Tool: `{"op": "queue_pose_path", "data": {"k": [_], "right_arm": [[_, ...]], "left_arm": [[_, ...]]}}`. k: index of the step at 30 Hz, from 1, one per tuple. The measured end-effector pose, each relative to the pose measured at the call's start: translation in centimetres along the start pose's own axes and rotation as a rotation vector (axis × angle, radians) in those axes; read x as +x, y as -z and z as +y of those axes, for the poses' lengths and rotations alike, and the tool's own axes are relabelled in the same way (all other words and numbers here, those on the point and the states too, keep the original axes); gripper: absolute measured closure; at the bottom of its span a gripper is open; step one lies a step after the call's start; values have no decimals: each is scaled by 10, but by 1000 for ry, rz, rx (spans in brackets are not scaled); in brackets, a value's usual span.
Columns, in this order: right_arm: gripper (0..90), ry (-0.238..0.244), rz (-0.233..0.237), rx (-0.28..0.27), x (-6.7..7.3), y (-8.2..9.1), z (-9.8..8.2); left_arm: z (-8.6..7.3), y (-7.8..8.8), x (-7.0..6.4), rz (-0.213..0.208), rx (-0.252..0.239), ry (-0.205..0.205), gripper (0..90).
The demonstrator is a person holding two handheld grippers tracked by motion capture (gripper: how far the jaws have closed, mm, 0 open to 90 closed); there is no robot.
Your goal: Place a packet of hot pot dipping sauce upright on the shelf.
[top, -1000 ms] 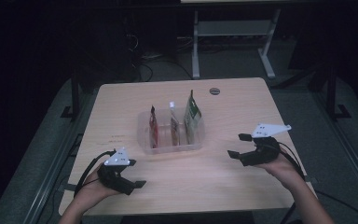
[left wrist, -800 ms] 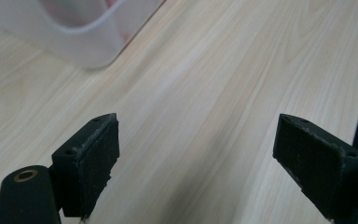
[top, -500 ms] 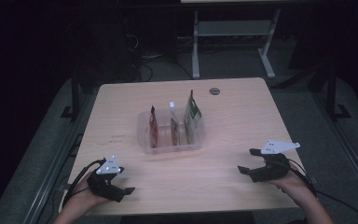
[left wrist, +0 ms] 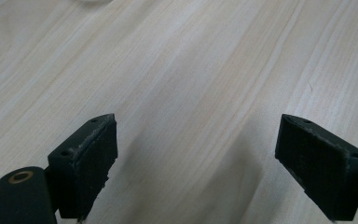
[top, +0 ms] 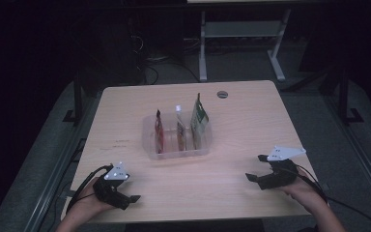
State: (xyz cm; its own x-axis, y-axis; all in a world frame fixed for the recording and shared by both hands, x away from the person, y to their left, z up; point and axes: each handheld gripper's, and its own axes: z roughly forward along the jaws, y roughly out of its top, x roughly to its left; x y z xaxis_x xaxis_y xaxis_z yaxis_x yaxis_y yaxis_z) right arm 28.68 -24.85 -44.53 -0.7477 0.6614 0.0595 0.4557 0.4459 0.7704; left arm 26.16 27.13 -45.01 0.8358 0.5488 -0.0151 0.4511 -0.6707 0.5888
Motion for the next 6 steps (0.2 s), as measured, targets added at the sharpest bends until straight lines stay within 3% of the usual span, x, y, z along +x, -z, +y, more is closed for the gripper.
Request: {"op": "queue_pose_path", "data": {"k": [6], "right_arm": [[138,1,0,-15,0,2,0]], "left_arm": [[1,0,0,2,-2,-6,124]]}}
